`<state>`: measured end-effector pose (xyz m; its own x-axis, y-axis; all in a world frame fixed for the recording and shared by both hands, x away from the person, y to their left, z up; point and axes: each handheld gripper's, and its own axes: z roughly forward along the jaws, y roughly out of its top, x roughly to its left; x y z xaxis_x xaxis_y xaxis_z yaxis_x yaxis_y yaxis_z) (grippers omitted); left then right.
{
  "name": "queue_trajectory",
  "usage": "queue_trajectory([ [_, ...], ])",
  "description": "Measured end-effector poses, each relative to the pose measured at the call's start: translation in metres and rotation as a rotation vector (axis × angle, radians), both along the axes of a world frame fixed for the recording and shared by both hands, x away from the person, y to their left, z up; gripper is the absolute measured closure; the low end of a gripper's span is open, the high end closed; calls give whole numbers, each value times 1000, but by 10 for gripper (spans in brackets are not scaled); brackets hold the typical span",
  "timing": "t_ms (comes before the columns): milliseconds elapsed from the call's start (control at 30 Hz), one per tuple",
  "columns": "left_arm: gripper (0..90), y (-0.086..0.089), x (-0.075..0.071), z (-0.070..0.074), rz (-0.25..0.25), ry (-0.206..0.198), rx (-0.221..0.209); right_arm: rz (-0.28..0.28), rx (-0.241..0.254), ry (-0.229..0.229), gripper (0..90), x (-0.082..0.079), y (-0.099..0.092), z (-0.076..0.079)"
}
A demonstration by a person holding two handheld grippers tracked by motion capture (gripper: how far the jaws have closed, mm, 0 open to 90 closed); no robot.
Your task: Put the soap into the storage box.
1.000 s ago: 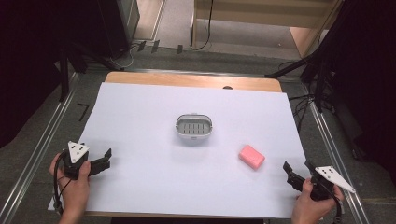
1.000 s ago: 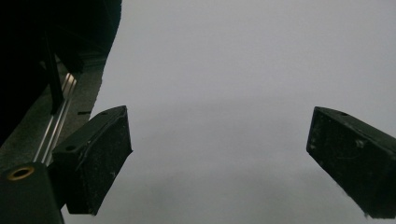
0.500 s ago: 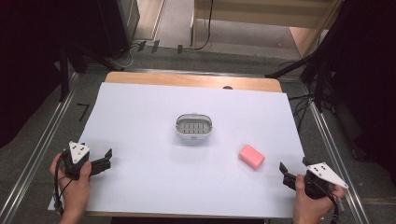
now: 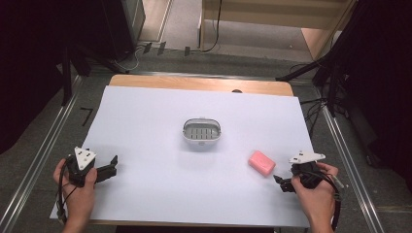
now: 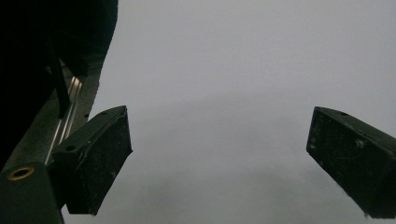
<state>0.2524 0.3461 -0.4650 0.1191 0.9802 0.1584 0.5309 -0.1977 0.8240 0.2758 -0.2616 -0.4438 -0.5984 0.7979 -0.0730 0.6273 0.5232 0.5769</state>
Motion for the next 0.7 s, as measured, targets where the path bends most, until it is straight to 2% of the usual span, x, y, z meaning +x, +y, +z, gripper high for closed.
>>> queue_trajectory([
  [33, 71, 0, 0, 0, -1, 1, -1, 0, 0, 0, 134, 0, 0, 0],
  [133, 71, 0, 0, 0, -1, 1, -5, 12, -16, 61, 133, 7, 5, 3],
  [167, 71, 0, 0, 0, -1, 1, -4, 16, -28, 94, 133, 9, 8, 4],
  [267, 71, 0, 0, 0, -2, 1, -3, 27, -61, 141, 133, 13, 13, 4],
  [533, 71, 0, 0, 0, -3, 0, -5, 49, -100, 201, 136, 27, 27, 6],
  [700, 71, 0, 0, 0, -3, -1, -5, 61, -108, 239, 136, 34, 36, 6],
])
